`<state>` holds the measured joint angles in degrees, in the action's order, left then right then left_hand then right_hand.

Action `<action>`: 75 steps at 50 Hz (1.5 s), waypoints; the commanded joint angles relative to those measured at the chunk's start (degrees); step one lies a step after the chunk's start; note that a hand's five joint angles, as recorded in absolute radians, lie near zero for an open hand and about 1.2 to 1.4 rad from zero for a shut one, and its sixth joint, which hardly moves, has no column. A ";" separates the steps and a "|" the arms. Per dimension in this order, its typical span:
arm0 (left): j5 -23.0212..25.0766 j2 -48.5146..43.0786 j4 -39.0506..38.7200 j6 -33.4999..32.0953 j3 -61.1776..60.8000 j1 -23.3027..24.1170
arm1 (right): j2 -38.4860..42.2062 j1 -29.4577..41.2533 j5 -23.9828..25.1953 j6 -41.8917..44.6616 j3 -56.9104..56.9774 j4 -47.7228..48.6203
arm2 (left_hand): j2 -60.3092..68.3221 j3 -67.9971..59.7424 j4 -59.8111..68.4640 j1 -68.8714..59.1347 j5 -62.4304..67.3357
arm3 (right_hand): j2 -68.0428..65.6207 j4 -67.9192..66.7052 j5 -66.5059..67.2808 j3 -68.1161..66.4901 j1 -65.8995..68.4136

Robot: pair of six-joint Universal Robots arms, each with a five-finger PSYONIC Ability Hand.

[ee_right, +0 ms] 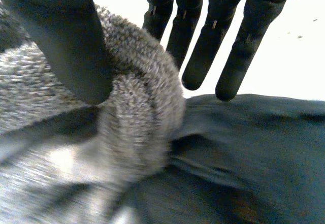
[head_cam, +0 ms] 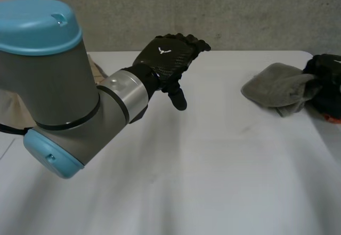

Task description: Fold the laundry.

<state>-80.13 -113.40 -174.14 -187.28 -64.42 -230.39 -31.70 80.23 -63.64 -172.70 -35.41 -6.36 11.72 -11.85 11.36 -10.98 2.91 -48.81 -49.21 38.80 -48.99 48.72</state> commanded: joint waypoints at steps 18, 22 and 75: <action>-0.82 0.46 -2.08 -0.11 -1.67 0.82 | -16.11 -4.47 8.70 32.51 -21.89 11.00 | -1.72 1.85 -1.36 0.98 -2.91 | 38.81 39.21 -38.80 38.99 -38.72; -0.74 0.37 -2.16 -0.02 -1.67 0.91 | -17.34 -4.20 13.36 38.13 -27.51 18.30 | -1.72 1.85 -1.36 0.98 -2.91 | 38.81 39.21 -38.80 38.99 -38.72; 0.67 0.55 -2.78 2.35 -2.20 -0.49 | -13.92 -0.24 -1.14 14.67 -14.44 32.49 | -1.72 1.85 -1.36 0.98 -2.91 | -31.19 -30.79 31.20 -31.01 31.28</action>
<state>-79.46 -112.93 -176.97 -184.99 -66.58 -230.83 -46.43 83.49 -56.85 -148.78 -57.04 29.79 11.72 -11.85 11.36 -10.98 2.91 -65.58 -68.14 53.64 -65.18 59.45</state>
